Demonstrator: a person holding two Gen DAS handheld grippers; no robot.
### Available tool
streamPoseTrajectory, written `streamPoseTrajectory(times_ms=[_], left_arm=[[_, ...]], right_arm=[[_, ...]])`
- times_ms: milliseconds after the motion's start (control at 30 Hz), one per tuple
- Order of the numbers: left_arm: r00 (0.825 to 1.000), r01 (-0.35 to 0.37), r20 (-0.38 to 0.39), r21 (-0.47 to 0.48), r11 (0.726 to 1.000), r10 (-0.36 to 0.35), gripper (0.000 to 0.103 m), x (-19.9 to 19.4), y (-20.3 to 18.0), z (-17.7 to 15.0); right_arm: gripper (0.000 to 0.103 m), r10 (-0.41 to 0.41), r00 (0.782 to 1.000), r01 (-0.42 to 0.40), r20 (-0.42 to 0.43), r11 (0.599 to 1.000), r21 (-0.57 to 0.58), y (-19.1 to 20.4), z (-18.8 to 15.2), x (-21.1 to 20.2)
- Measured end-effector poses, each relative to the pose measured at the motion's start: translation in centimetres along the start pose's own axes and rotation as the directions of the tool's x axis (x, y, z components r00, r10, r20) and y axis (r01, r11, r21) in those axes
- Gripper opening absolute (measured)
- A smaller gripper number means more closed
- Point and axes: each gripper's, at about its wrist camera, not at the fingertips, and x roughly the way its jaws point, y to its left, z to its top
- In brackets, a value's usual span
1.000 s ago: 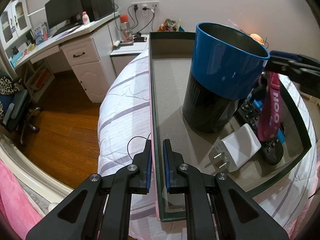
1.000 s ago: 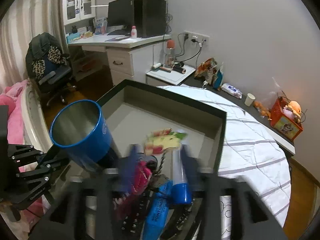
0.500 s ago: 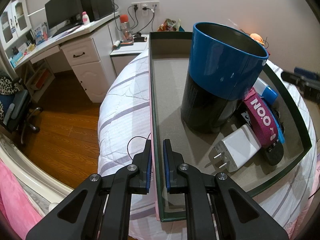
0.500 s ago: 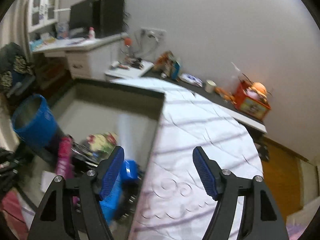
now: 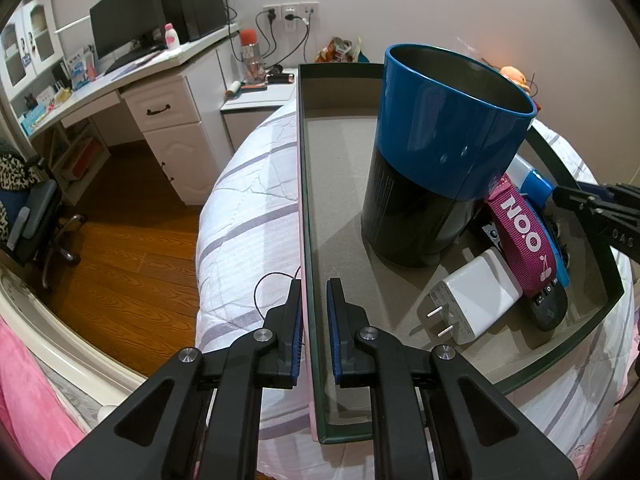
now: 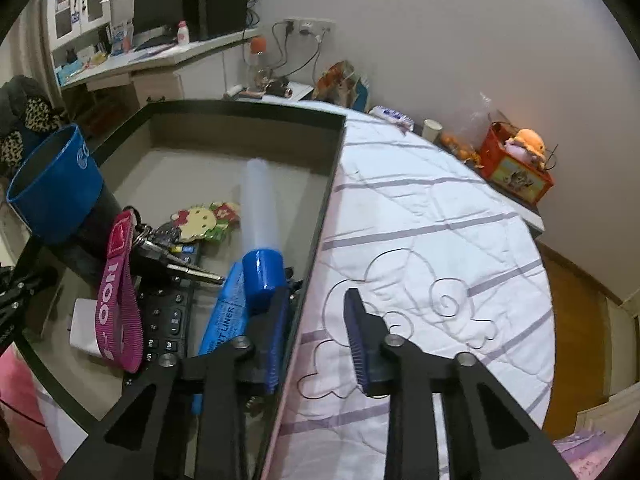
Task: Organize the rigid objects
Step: 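Open the right tool and withdraw it from the tray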
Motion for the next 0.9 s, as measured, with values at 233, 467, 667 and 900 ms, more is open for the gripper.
streamPoseTrajectory(times_ms=[233, 467, 667, 900], left_arm=[[1.000, -0.001, 0.002, 0.005, 1.000, 0.001, 0.011, -0.1, 0.1, 0.0], [1.000, 0.002, 0.014, 0.044, 0.999, -0.003, 0.015, -0.5, -0.8, -0.1], [0.999, 0.031, 0.018, 0.079, 0.996, -0.033, 0.015, -0.4, -2.0, 0.1], [0.999, 0.051, 0.011, 0.124, 0.991, -0.052, 0.015, -0.4, -4.4, 0.3]], right_arm=[[0.011, 0.007, 0.998, -0.007, -0.059, 1.000, -0.008, 0.9, -0.6, 0.9], [0.011, -0.010, 0.998, 0.012, -0.067, 1.000, 0.016, 0.7, -1.0, 0.6], [0.011, -0.037, 0.996, 0.040, -0.076, 0.998, 0.042, -0.2, -1.8, -0.1], [0.011, -0.041, 0.996, 0.048, -0.077, 0.995, 0.093, -2.4, -3.4, -1.2]])
